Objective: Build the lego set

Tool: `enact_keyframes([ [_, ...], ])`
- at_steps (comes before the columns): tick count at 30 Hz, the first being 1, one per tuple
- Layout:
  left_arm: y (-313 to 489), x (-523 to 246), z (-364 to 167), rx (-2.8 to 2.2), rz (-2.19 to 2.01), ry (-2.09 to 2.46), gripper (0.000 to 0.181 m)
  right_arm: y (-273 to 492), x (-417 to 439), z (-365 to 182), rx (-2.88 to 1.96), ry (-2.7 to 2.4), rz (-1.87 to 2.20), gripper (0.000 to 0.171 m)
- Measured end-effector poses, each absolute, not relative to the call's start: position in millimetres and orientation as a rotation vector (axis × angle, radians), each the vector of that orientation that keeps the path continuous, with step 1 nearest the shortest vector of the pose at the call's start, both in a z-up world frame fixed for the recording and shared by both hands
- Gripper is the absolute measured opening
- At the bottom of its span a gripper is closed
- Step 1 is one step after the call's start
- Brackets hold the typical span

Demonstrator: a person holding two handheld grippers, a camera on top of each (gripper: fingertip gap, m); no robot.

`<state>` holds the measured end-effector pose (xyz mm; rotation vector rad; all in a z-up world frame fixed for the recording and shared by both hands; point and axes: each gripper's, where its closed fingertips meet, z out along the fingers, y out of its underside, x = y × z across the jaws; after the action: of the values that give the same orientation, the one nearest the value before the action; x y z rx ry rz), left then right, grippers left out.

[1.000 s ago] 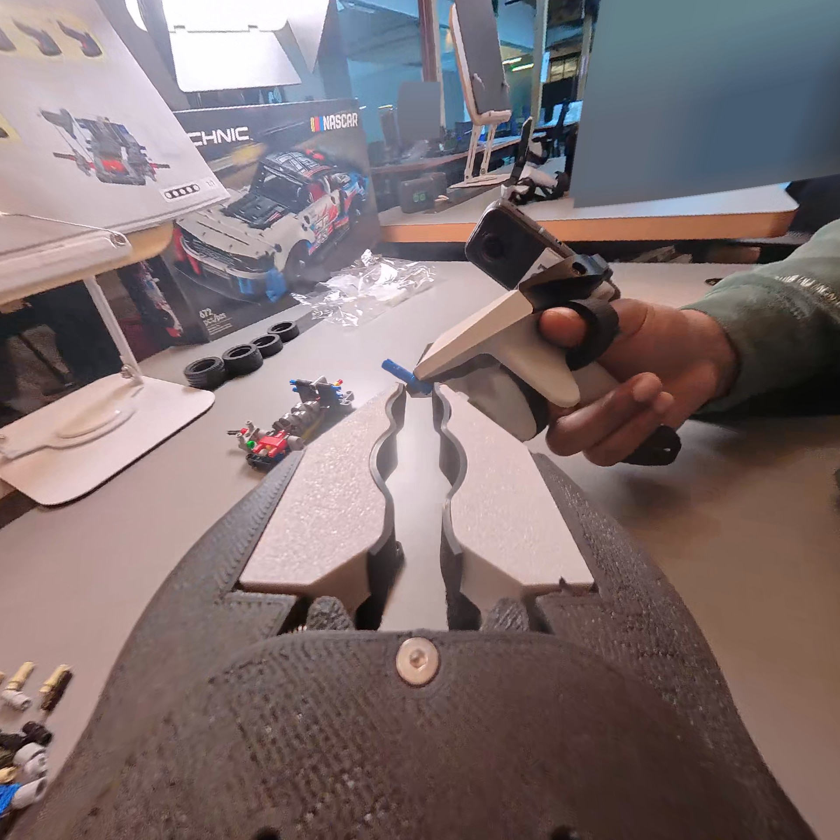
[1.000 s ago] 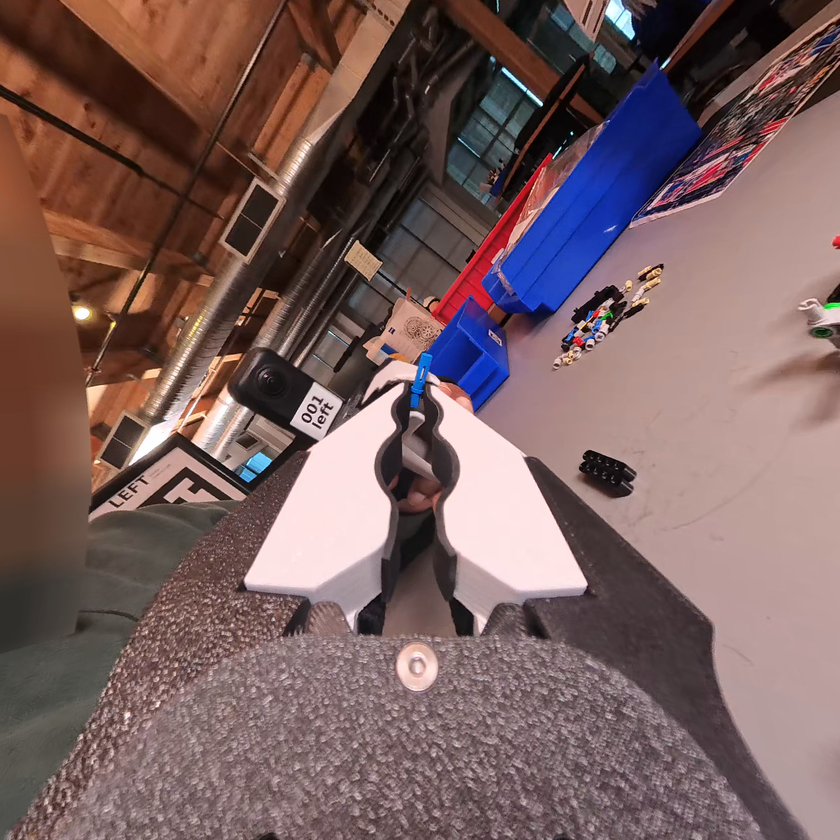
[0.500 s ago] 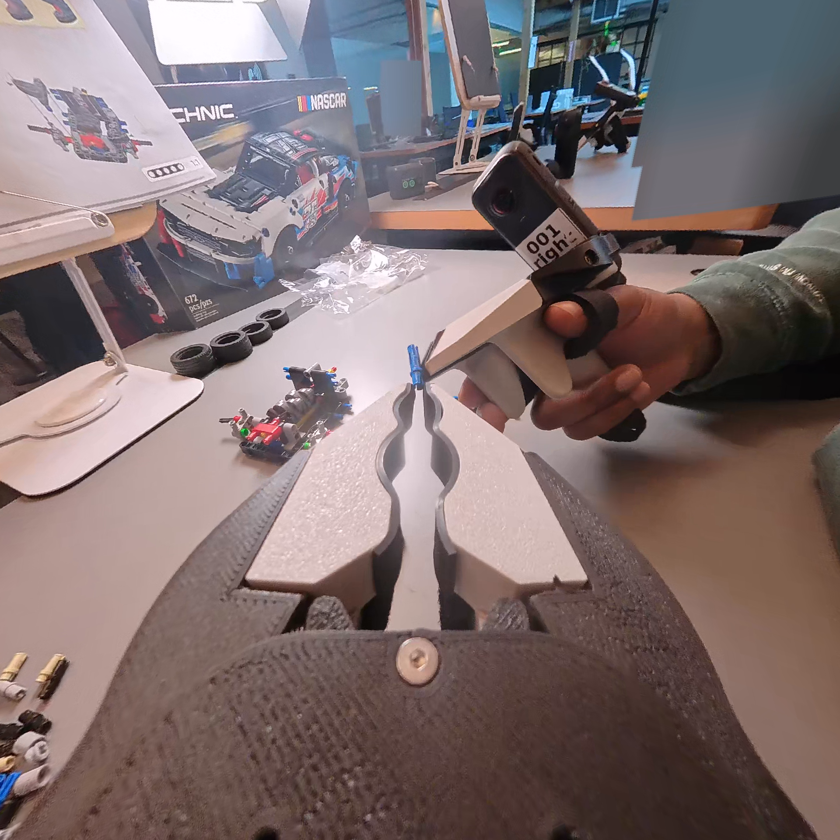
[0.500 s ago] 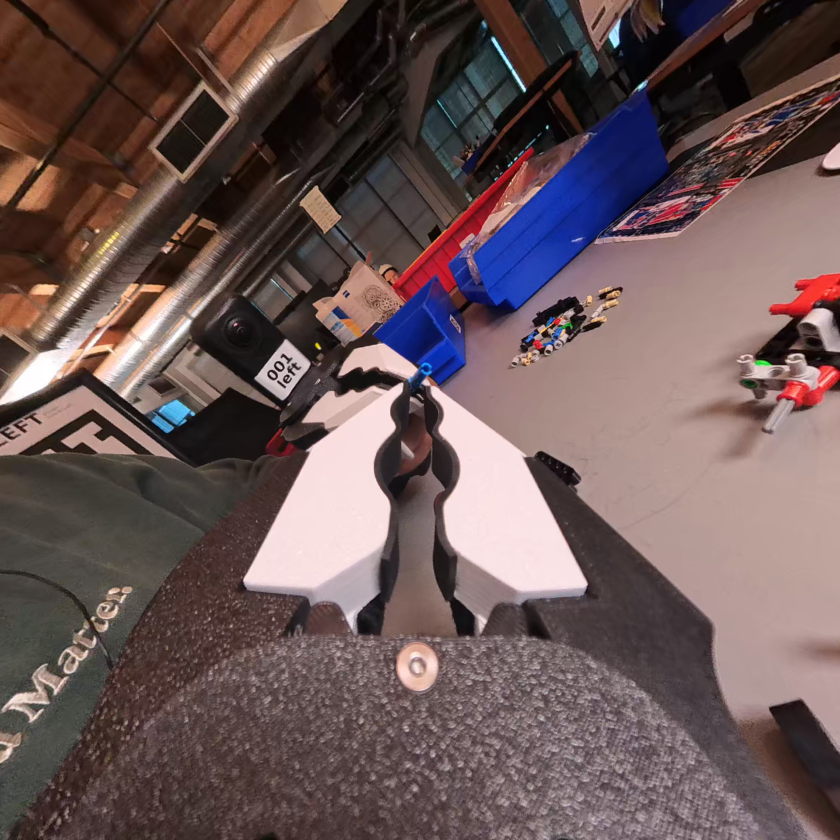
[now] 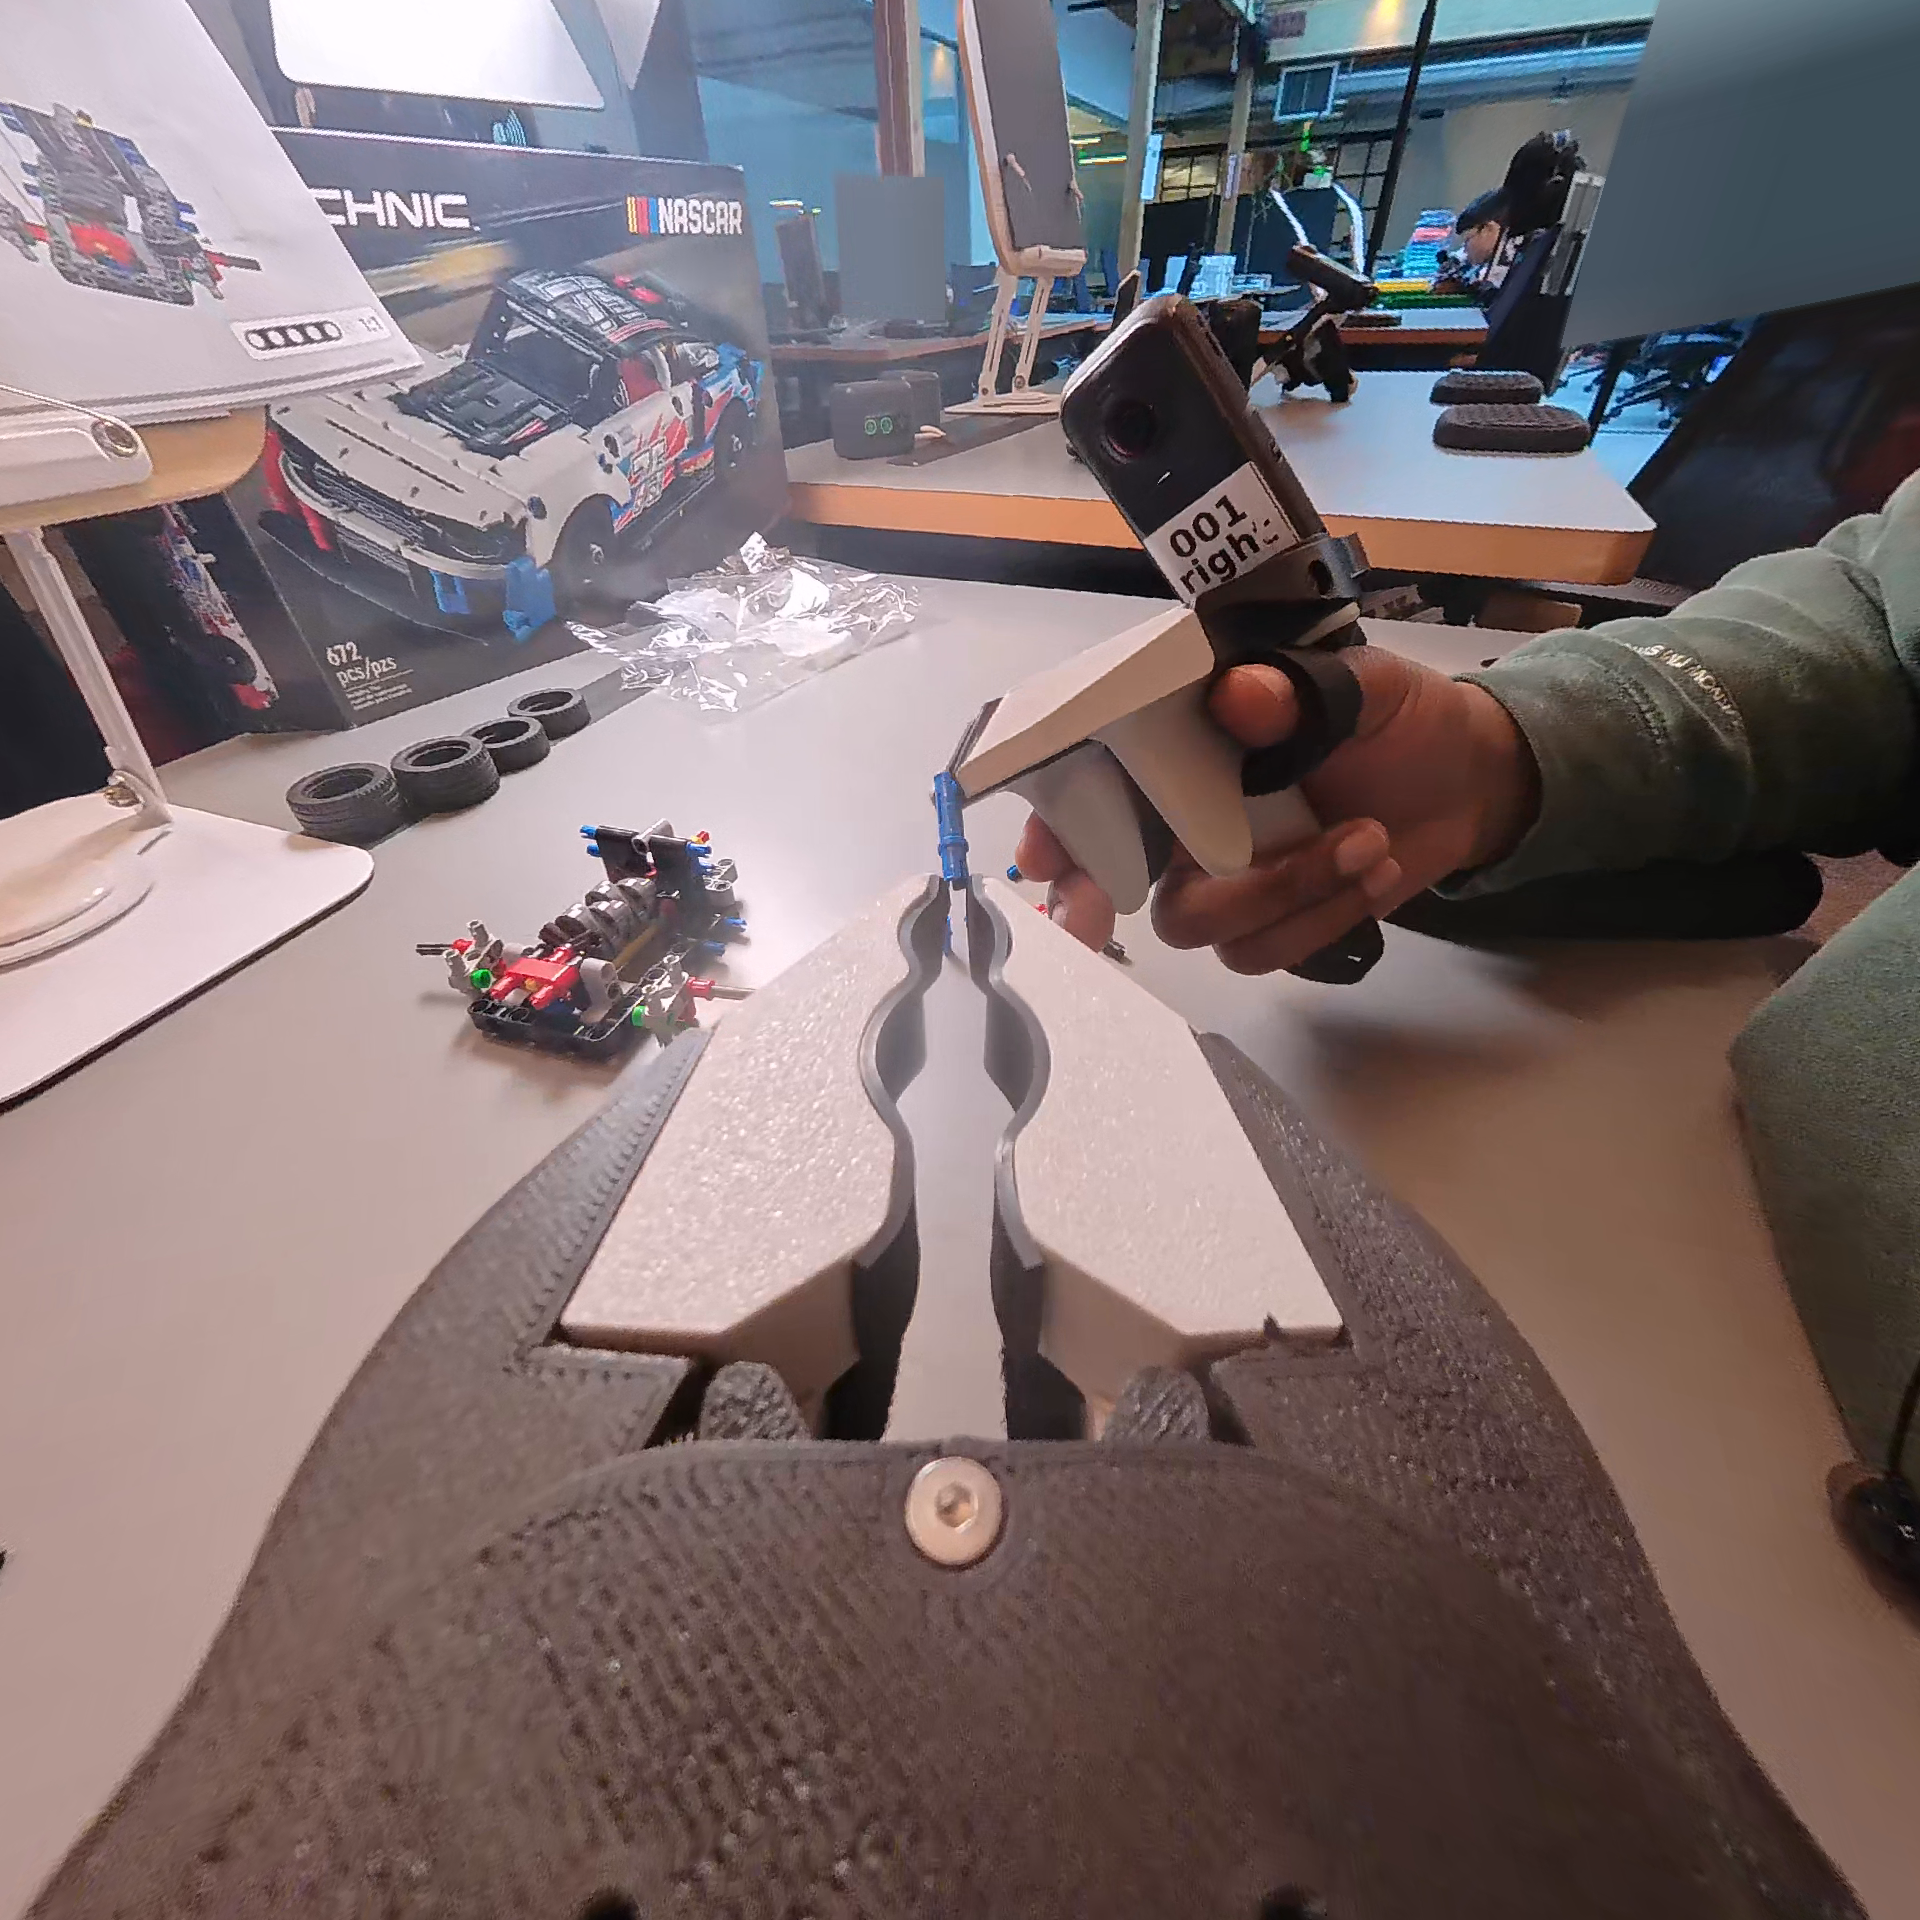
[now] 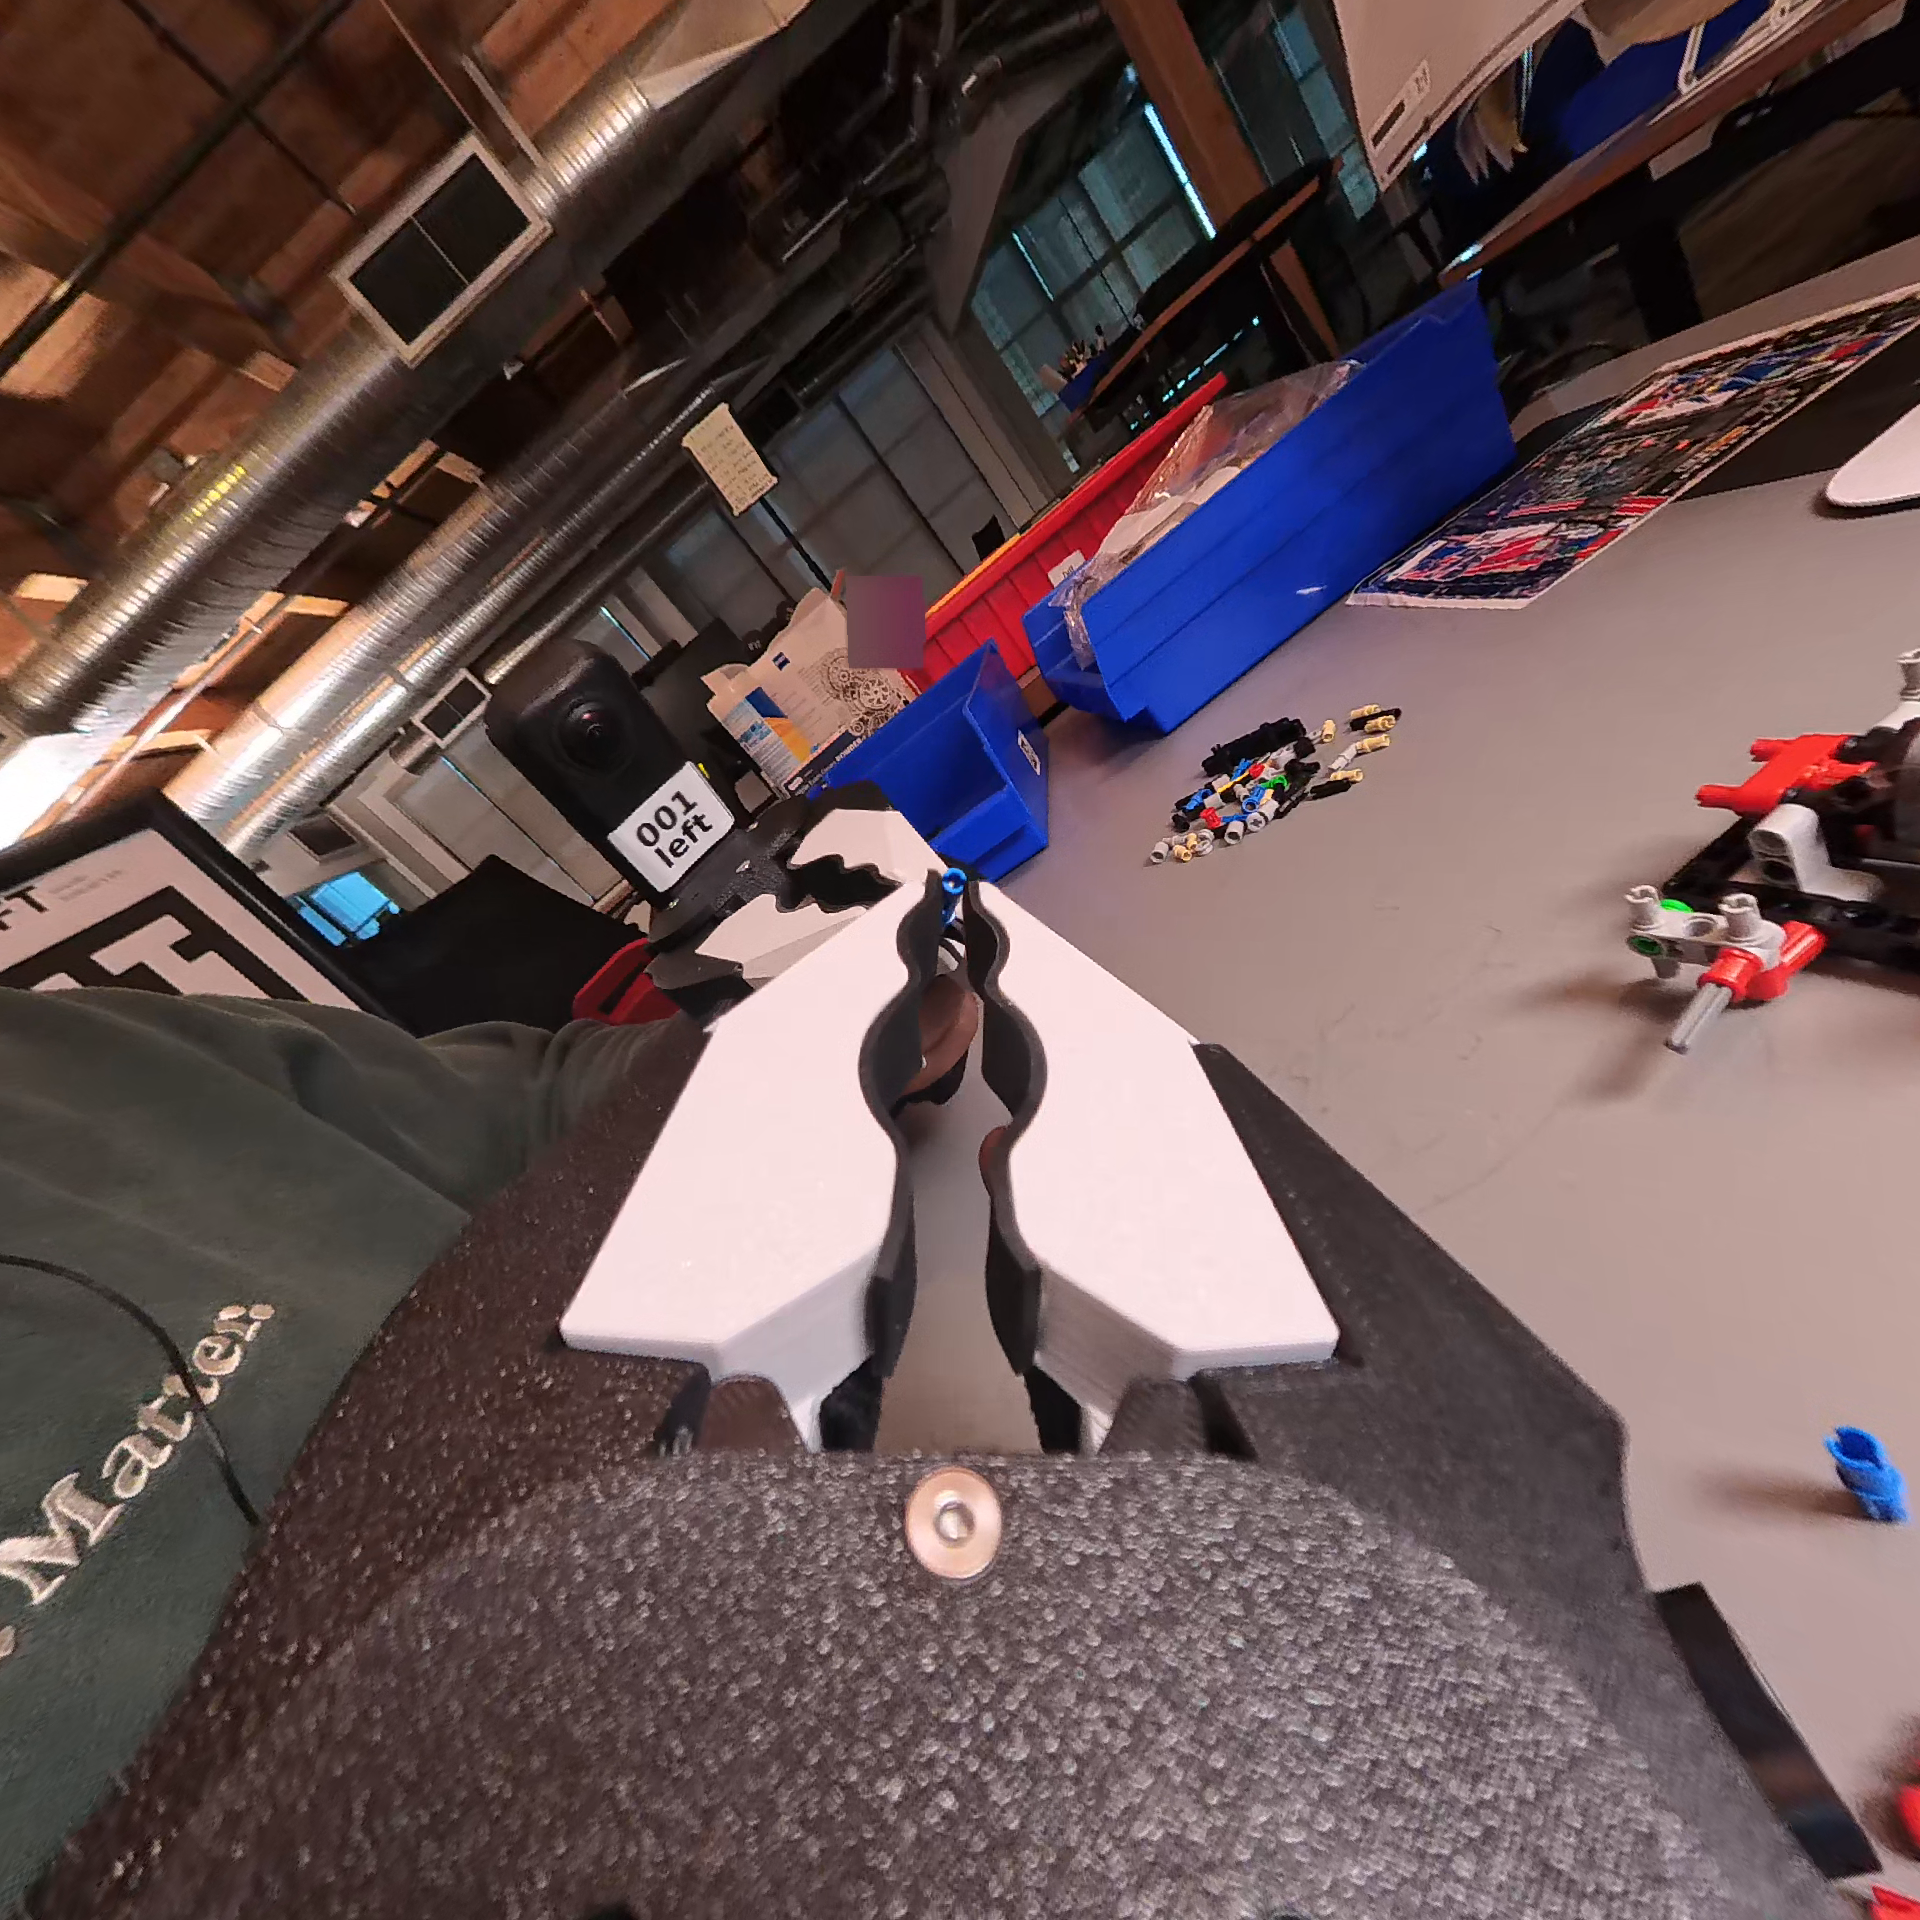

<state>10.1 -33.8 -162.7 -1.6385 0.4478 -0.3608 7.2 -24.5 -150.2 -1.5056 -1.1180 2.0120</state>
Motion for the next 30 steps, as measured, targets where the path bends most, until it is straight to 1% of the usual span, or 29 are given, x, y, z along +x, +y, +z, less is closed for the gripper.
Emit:
enact_keyframes([
  [6, -33, 12, -172, -1.685, -0.418, 0.436, 0.003, -24, 8, -155, -1.465, -1.249, 1.879, 0.001],
  [8, -32, 13, -180, -1.730, -0.448, 0.445, 0.014, -20, 10, -154, -1.427, -1.300, 1.793, 0.001],
  [11, -35, 14, -200, -1.854, -0.509, 0.485, 0.021, -7, 14, -153, -1.373, -1.371, 1.618, 0.001],
  [16, -45, 8, -248, -2.133, -0.526, 0.579, 0.027, 9, 25, -156, -1.316, -1.465, 1.416, 0.001],
  [19, -49, 8, -264, -2.208, -0.503, 0.655, 0.026, 9, 29, -158, -1.287, -1.514, 1.372, 0.001],
  [28, -47, 24, -270, -2.225, -0.452, 0.885, 0.022, 2, 34, -162, -1.244, -1.579, 1.359, 0.001],
  [30, -47, 27, -272, -2.226, -0.435, 0.915, 0.016, 4, 35, -161, -1.248, -1.570, 1.369, 0.001],
])
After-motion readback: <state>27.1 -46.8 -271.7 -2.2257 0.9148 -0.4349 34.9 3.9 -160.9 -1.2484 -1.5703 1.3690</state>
